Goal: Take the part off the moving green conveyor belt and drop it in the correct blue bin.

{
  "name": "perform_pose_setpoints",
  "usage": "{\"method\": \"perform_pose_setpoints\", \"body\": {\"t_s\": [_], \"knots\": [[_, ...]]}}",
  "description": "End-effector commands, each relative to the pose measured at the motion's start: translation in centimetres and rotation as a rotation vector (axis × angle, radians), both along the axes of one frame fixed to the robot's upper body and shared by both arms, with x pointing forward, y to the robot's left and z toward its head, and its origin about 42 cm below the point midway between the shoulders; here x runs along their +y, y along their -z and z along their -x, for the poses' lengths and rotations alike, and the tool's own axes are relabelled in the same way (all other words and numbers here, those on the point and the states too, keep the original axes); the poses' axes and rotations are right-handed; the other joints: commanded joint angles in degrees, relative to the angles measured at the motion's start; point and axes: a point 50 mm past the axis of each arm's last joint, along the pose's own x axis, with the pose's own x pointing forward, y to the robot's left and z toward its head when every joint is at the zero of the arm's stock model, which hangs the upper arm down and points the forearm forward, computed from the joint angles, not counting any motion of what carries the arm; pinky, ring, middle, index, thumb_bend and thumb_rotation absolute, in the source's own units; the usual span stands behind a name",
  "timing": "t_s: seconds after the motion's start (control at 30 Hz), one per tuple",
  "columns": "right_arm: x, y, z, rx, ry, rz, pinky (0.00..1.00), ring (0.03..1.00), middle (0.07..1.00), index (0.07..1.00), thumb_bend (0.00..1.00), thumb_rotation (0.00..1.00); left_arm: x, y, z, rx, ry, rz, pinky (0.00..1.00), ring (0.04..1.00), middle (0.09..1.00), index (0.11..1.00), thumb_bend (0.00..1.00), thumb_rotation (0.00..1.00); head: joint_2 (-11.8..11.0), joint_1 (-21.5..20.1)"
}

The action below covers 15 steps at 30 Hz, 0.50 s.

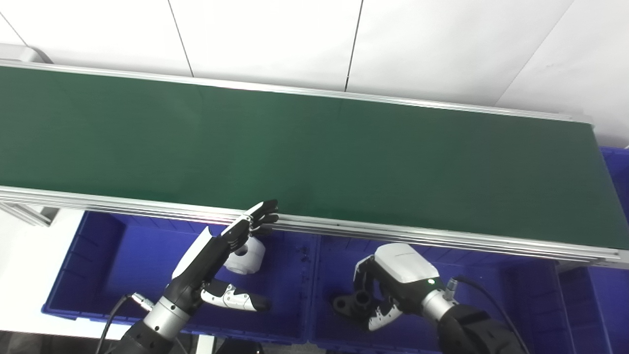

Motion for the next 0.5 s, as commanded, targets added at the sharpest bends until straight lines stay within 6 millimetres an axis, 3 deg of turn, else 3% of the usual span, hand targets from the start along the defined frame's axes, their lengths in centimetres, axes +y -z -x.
{"method": "perform_pose_setpoints", "body": {"t_s": [0.0,0.1,0.17,0.33,0.47], "knots": [[0.2,-1.6,-0.2,-0.029,-0.017,0.042,0.81,0.819,0.825,0.827,0.60,0.64,0.2,-0.9,-0.1,-0.051,0.010,0.011,0.82,0.891,0.931,0.935,0.83,0.48,-0.1,0.0],[0.6,-2.5,0.5,-0.050,-0.022,0.072,0.94,0.910,0.900,0.885,0.62,0.81,0.4,-0.9,0.0,-0.047,0.010,0.011,0.82,0.890,0.929,0.933,0.83,0.48,0.0,0.3],[0.7,-3.1,1.2,-0.087,-0.006,0.070,0.98,0.933,0.921,0.892,0.62,0.82,0.4,-0.9,0.2,-0.045,0.008,0.008,0.82,0.888,0.927,0.931,0.83,0.48,0.0,0.3],[0.9,-4.7,3.4,-0.220,0.082,-0.050,0.98,0.917,0.901,0.880,0.62,0.65,0.6,-1.2,0.6,-0.033,0.011,-0.004,0.82,0.888,0.930,0.933,0.84,0.48,-0.1,0.3],[1.0,-5.6,5.5,-0.251,0.233,-0.322,0.92,0.900,0.903,0.892,0.64,0.47,0.9,-1.2,0.7,-0.024,0.014,-0.012,0.86,0.909,0.936,0.936,0.84,0.48,-0.6,0.1]]}}
